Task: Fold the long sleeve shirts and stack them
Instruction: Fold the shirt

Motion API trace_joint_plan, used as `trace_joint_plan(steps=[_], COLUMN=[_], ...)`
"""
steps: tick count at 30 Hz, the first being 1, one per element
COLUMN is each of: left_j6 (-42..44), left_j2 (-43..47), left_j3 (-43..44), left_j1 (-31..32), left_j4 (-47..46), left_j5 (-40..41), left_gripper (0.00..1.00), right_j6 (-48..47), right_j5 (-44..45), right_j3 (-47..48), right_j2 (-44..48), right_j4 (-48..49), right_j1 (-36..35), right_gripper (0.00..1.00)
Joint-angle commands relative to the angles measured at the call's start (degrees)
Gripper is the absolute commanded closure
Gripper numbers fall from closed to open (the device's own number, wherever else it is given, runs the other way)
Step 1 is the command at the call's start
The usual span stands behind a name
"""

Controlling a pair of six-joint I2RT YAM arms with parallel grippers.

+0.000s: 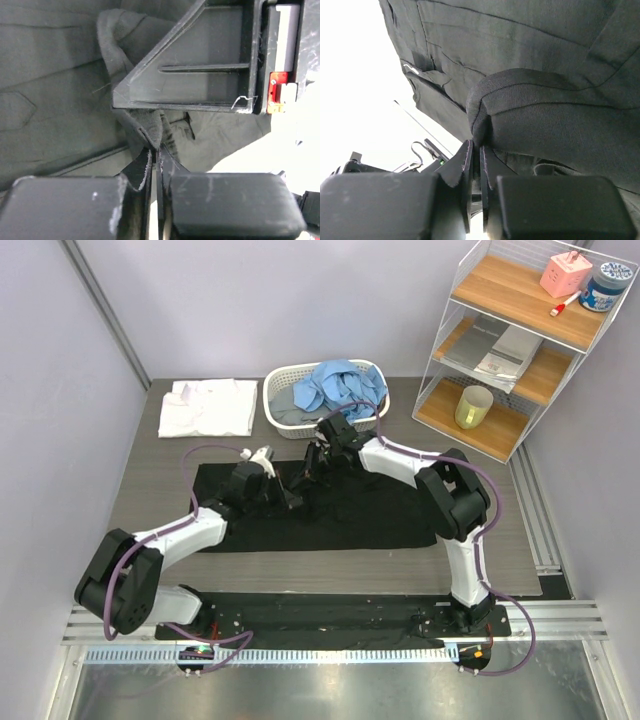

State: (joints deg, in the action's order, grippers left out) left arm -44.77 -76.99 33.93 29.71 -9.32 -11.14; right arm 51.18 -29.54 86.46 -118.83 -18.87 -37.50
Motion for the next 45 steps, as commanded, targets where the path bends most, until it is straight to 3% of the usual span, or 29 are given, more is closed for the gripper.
trace_joint_plan(steps=[1,4,10,13,20,24,28,35,38,45], left_j6=[1.9,3.2,5.7,6.9,10.1,7.8,6.6,6.5,8.5,25.3], left_j2=[1.8,4.6,11.5,12.9,10.9,4.7,-2.6,-8.5,-6.6,3.2], left_j3=[4.1,8.7,13.3,17.5,30.2,36.6,43.7,48.3,45.4,32.2], left_j1=[0.7,1.0,0.9,0.9,-1.6,-3.3,-3.4,-4.3,-5.9,-14.3], left_j4=[1.8,11.5,20.1,22.7,23.4,18.3,15.8,14.9,19.1,46.6], left_j5=[-7.9,-15.5,-23.9,-25.7,-21.0,-20.2,-20.7,-27.4,-33.0,-33.5], left_gripper=[1.0,1.0,1.0,1.0,1.0,1.0,1.0,1.0,1.0,1.0], right_j6=[-2.0,-5.5,-15.0,-20.9,-33.4,-33.9,-31.1,-30.3,-32.4,-36.8], right_j5=[-0.1,1.2,2.1,1.1,3.1,1.9,-0.8,-0.7,0.0,1.3], right_j3=[-0.2,-1.5,-4.3,-5.0,-15.7,-24.6,-32.3,-37.3,-37.4,-38.6], right_j2=[6.1,9.8,17.3,21.2,35.2,42.5,47.3,48.7,48.8,47.6], right_j4=[2.7,2.4,-1.3,-4.2,-6.9,-3.9,0.4,3.2,2.0,-1.4], right_j1=[0.7,2.7,9.0,13.6,23.0,27.3,27.7,27.7,28.1,29.1], right_gripper=[0.84,0.76,0.34,0.28,0.35,0.5,0.59,0.64,0.64,0.66])
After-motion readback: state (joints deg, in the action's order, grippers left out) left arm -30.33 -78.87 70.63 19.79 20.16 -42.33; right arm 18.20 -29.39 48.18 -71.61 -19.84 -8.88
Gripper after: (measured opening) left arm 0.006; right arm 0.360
